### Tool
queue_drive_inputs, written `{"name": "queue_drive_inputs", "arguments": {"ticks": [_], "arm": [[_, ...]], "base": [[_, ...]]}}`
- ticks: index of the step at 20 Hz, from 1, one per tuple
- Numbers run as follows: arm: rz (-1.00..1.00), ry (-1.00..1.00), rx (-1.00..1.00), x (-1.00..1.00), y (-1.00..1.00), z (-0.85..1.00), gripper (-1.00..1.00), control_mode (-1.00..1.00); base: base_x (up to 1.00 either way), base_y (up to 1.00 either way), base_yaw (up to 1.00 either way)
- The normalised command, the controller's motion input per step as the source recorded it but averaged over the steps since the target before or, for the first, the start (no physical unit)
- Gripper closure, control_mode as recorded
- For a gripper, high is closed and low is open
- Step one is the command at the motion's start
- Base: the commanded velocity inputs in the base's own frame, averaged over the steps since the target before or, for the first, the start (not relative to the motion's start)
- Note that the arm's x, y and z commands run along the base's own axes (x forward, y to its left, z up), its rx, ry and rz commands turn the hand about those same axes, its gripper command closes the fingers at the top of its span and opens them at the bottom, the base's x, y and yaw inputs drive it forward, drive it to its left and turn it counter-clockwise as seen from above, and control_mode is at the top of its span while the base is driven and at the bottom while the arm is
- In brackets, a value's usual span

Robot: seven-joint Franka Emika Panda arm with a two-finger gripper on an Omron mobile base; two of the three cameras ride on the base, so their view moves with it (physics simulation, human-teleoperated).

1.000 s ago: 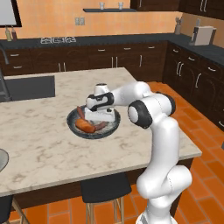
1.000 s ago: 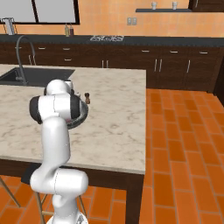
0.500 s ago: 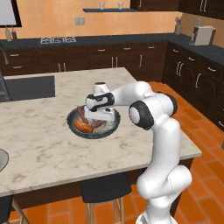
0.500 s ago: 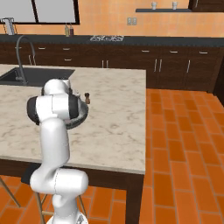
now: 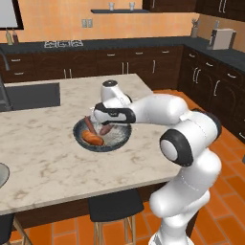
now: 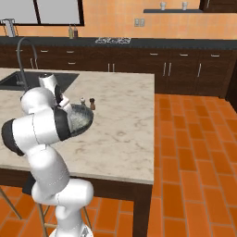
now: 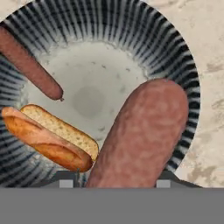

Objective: Place one bun and one sausage from the bowl on each plate.

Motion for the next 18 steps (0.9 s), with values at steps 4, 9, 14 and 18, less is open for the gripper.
{"name": "queue_drive_inputs", "arguments": {"ticks": [4, 9, 14, 18], "arm": [[0.00, -0.07, 0.00, -0.25, -0.11, 0.00, 1.00, 1.00], [0.00, 0.00, 0.00, 0.00, 0.00, 0.00, 1.00, 1.00], [0.00, 0.00, 0.00, 0.00, 0.00, 0.00, 1.00, 1.00], [0.00, 0.00, 0.00, 0.00, 0.00, 0.00, 1.00, 1.00]], "base": [[-0.75, 0.33, 0.05], [-0.68, 1.00, 0.06], [-0.42, 1.00, 0.01], [-0.17, 1.00, 0.00]]}}
